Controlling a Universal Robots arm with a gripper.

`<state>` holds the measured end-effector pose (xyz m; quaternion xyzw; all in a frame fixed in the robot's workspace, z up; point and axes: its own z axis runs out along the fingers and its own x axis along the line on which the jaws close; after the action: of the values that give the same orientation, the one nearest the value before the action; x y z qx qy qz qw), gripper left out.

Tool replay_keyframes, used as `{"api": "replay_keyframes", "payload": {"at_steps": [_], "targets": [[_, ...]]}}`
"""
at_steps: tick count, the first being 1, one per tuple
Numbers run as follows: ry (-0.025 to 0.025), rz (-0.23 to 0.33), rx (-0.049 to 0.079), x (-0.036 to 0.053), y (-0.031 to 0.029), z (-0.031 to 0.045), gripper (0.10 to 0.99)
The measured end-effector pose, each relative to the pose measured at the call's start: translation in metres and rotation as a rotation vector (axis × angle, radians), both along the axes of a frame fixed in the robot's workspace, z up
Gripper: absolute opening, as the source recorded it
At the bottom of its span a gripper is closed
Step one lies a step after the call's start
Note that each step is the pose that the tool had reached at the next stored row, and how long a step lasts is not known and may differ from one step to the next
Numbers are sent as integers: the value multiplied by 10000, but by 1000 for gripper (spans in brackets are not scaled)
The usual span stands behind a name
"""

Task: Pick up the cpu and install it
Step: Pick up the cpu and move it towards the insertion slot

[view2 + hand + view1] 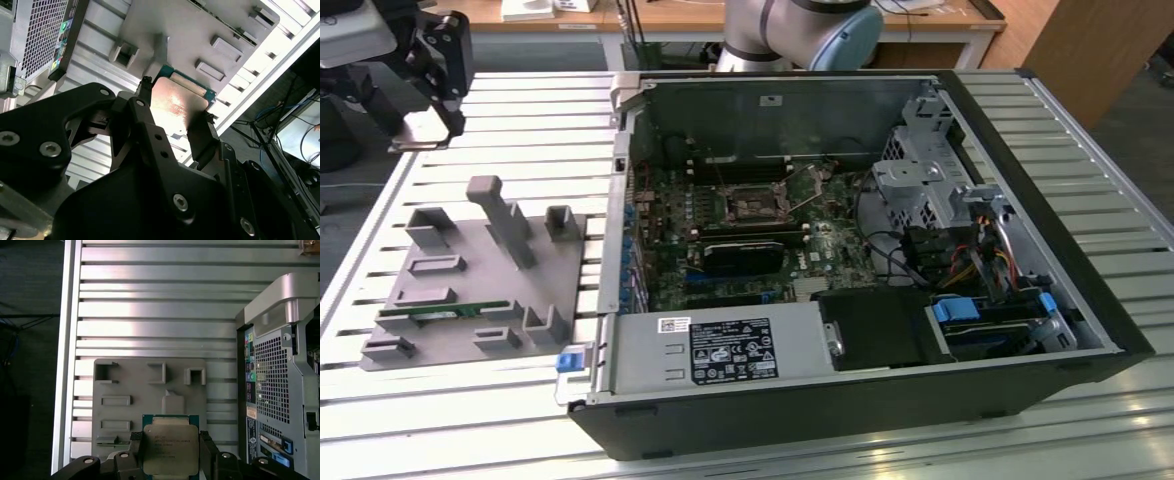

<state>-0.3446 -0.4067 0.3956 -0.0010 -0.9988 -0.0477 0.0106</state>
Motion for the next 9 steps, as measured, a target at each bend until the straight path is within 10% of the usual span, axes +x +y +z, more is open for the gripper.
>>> {"api": "replay_keyframes", "payload": {"at_steps": [9], "targets": [[0,0,0,96,15,-1,537]]}}
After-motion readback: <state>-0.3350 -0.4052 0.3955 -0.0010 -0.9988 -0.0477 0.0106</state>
